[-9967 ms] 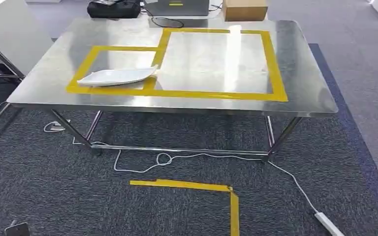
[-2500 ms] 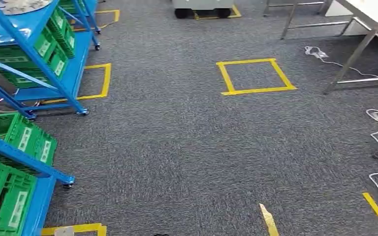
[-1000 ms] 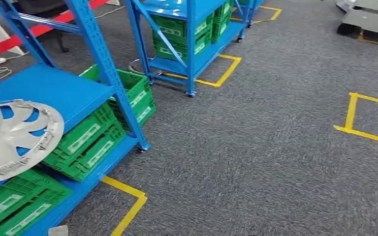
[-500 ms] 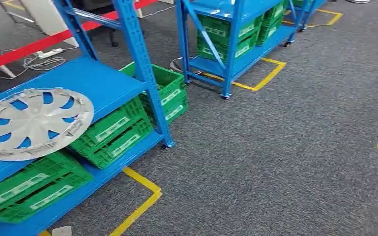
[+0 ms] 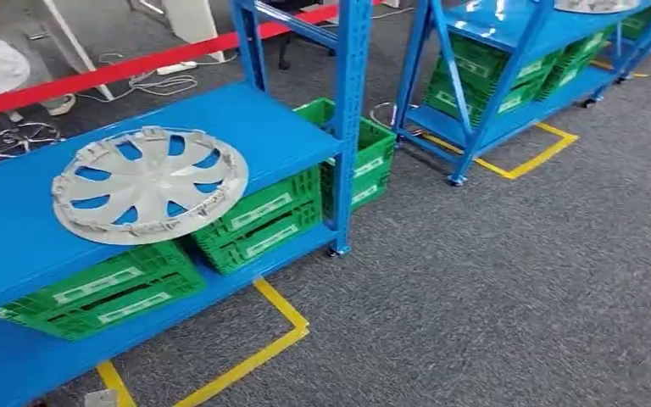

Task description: Take the parts from the cabinet and place them on the table.

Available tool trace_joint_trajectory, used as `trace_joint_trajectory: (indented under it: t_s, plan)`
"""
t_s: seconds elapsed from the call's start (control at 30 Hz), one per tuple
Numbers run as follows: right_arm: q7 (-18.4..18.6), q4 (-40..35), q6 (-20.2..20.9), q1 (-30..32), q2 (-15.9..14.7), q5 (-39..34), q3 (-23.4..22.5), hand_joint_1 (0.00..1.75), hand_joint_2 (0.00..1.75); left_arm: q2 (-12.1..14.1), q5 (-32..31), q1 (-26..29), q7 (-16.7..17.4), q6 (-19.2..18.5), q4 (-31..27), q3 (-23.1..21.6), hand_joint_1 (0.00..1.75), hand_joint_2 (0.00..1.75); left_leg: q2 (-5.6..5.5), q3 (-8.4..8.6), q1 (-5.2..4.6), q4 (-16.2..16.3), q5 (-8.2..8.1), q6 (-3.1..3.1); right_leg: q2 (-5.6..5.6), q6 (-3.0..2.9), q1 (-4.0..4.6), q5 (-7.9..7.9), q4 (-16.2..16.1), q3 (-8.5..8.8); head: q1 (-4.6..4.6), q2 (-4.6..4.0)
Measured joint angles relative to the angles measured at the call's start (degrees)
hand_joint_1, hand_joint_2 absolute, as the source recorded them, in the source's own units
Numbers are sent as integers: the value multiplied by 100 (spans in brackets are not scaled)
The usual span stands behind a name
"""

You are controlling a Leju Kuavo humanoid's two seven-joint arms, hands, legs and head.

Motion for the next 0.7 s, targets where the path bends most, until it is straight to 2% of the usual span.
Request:
trace_joint_trajectory:
  t_s: [0.03,0.07,0.1,0.13,0.17,0.2,0.23,0.3,0.33,0.37,0.4,0.43,0.5,0.53,0.57,0.6,0.63,0.67,0.7]
  plan:
    - [2,0,0,4,0,0,2,0,0,-7,-15,11,0,0,0,0,0,0,-87,12,1,1,-1,-1,2,10,-4,33,193,-145,-11,0]
    - [4,0,-2,11,0,0,2,0,0,-11,-35,16,0,4,2,2,0,0,-169,24,7,1,-4,-4,2,15,-8,202,84,-147,-7,0]
    - [4,0,-2,19,0,0,2,0,0,-13,-35,15,0,9,2,2,0,0,-258,40,16,6,-13,-18,10,18,-17,471,-250,-37,-9,0]
    - [4,0,-2,22,0,0,4,0,0,-13,-37,13,0,9,2,4,0,0,-349,64,29,9,-26,-39,53,28,-35,796,-769,172,-7,0]
    - [2,0,-2,19,0,0,4,0,0,-15,-39,12,0,9,2,4,0,0,-426,90,37,11,-45,-70,200,43,-67,1069,-1291,389,-7,0]
    - [9,4,-2,30,0,0,7,0,0,-13,-44,7,0,13,2,9,0,0,-480,82,8,35,-65,-115,524,58,-99,1054,-1528,492,4,0]
    - [4,4,-2,24,0,0,9,0,0,-13,-44,-4,0,13,2,11,0,0,-555,40,14,80,-76,-148,514,-1,-113,1006,-1649,592,0,0]
    - [7,4,0,20,0,2,20,0,0,-13,-52,9,0,15,2,22,0,0,-660,-13,50,63,-28,-227,403,-72,-65,1011,-1595,564,2,0]
    - [11,7,-2,15,0,2,28,0,0,-9,-77,24,0,22,2,37,0,0,-727,-33,57,62,-28,-257,336,-116,-70,1020,-1609,574,0,0]
    - [9,4,-2,18,0,4,35,0,0,9,-96,29,0,35,2,46,0,0,-570,-35,58,111,-81,-283,251,-161,-93,1040,-1649,590,5,0]
    - [7,4,-9,16,-2,2,35,0,0,4,-103,30,0,37,4,50,0,0,-218,-112,30,282,-201,-315,193,-207,-80,1020,-1660,602,-49,0]
    - [4,4,-7,23,0,2,37,0,0,2,-116,8,0,37,4,52,0,0,-57,-300,39,655,-412,-341,106,-231,-66,1011,-1660,607,-88,0]
    - [4,4,0,48,0,2,42,0,0,-4,-136,-14,0,39,9,55,0,0,3,-770,52,1603,-820,-363,-93,-261,-44,978,-1657,621,-81,0]
    - [4,4,-2,49,0,2,42,0,0,-7,-149,-10,0,39,11,52,0,0,8,-915,57,1882,-867,-367,-174,-266,-35,964,-1656,631,-77,0]
    - [4,4,-2,44,0,2,42,0,0,-7,-149,5,0,42,11,55,0,0,14,-910,58,1868,-762,-360,-253,-264,-27,947,-1656,654,-81,0]
    - [4,4,-2,37,0,2,42,0,0,-4,-146,17,0,42,11,59,0,0,25,-780,56,1602,-534,-339,-324,-264,-15,925,-1656,685,-81,0]
    - [4,4,-2,32,0,2,42,0,0,-4,-146,23,0,48,11,61,0,0,67,-542,47,1125,-243,-301,-393,-259,-4,898,-1657,730,-81,0]
    - [4,4,-2,28,0,2,42,0,0,0,-146,22,0,48,11,63,0,0,189,-283,20,612,12,-243,-463,-250,6,871,-1661,777,-81,0]
    - [2,4,-2,28,2,4,42,0,0,7,-151,15,0,50,11,63,0,0,496,-107,-44,270,48,-168,-524,-235,12,844,-1668,771,-74,0]
